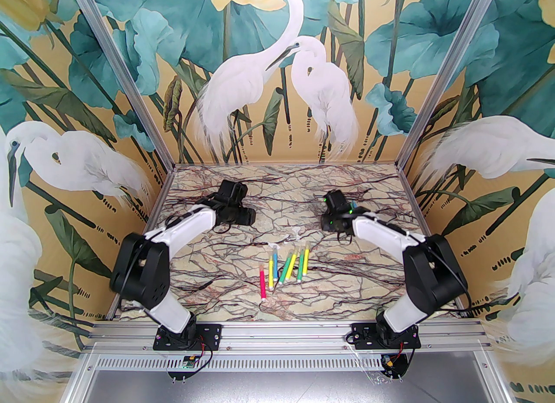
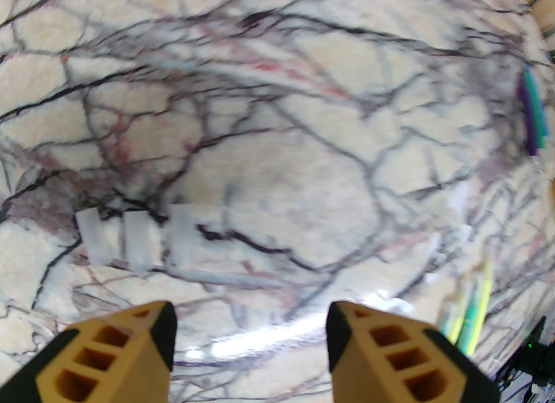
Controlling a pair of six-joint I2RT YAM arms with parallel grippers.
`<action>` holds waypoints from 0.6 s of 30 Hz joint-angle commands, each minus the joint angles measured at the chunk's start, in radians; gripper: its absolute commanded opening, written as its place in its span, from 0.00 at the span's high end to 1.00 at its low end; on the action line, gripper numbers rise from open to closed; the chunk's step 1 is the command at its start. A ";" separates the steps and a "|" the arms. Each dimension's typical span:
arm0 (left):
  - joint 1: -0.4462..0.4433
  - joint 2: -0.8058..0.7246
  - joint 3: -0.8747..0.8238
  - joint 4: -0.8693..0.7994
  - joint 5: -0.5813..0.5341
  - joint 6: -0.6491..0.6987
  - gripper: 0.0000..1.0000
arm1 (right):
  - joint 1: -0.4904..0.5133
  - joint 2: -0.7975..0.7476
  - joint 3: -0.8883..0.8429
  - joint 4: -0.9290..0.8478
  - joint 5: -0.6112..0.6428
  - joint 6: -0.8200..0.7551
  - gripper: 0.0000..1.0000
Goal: Open the pen caps
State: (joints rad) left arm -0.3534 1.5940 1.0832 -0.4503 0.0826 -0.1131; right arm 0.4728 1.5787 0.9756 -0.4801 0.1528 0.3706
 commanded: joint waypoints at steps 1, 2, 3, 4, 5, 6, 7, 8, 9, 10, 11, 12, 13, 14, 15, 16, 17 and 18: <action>0.001 -0.066 -0.089 0.157 0.080 -0.008 0.30 | 0.042 -0.043 -0.040 -0.037 -0.069 0.024 0.55; 0.001 -0.079 -0.117 0.193 0.091 -0.016 0.28 | 0.054 -0.053 -0.050 -0.042 -0.088 0.033 0.55; 0.001 -0.088 -0.138 0.218 0.102 -0.021 0.27 | 0.064 -0.061 -0.057 -0.046 -0.105 0.041 0.55; 0.001 -0.096 -0.157 0.243 0.113 -0.028 0.26 | 0.077 -0.070 -0.064 -0.055 -0.117 0.050 0.54; 0.001 -0.100 -0.176 0.266 0.122 -0.034 0.25 | 0.090 -0.078 -0.071 -0.064 -0.120 0.062 0.54; 0.001 -0.102 -0.191 0.284 0.128 -0.041 0.24 | 0.102 -0.084 -0.076 -0.071 -0.121 0.072 0.54; 0.001 -0.103 -0.205 0.303 0.134 -0.046 0.23 | 0.118 -0.088 -0.080 -0.076 -0.121 0.083 0.54; 0.001 -0.104 -0.218 0.321 0.143 -0.049 0.22 | 0.137 -0.089 -0.085 -0.081 -0.121 0.098 0.54; 0.001 -0.103 -0.228 0.338 0.141 -0.054 0.21 | 0.151 -0.089 -0.088 -0.083 -0.118 0.110 0.54; 0.001 -0.106 -0.241 0.357 0.130 -0.065 0.21 | 0.167 -0.089 -0.093 -0.084 -0.114 0.124 0.54; 0.001 -0.109 -0.252 0.377 0.119 -0.073 0.19 | 0.180 -0.085 -0.096 -0.083 -0.112 0.136 0.54; 0.001 -0.112 -0.264 0.397 0.112 -0.080 0.17 | 0.193 -0.083 -0.101 -0.079 -0.112 0.150 0.54; 0.001 -0.115 -0.272 0.411 0.112 -0.080 0.16 | 0.204 -0.076 -0.108 -0.072 -0.112 0.163 0.54; 0.001 -0.114 -0.275 0.421 0.112 -0.083 0.16 | 0.214 -0.072 -0.112 -0.064 -0.114 0.175 0.54; 0.001 -0.114 -0.275 0.425 0.116 -0.082 0.15 | 0.222 -0.066 -0.115 -0.056 -0.119 0.184 0.54; 0.001 -0.114 -0.277 0.429 0.120 -0.080 0.15 | 0.232 -0.058 -0.115 -0.049 -0.124 0.192 0.54; 0.001 -0.116 -0.278 0.433 0.121 -0.077 0.15 | 0.242 -0.049 -0.114 -0.046 -0.125 0.198 0.54; 0.001 -0.117 -0.279 0.436 0.122 -0.076 0.14 | 0.253 -0.038 -0.109 -0.042 -0.127 0.203 0.54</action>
State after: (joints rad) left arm -0.3534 1.5105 0.8135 -0.0761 0.1860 -0.1768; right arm 0.7067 1.5146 0.8711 -0.5358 0.0399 0.5220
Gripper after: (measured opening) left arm 0.854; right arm 0.463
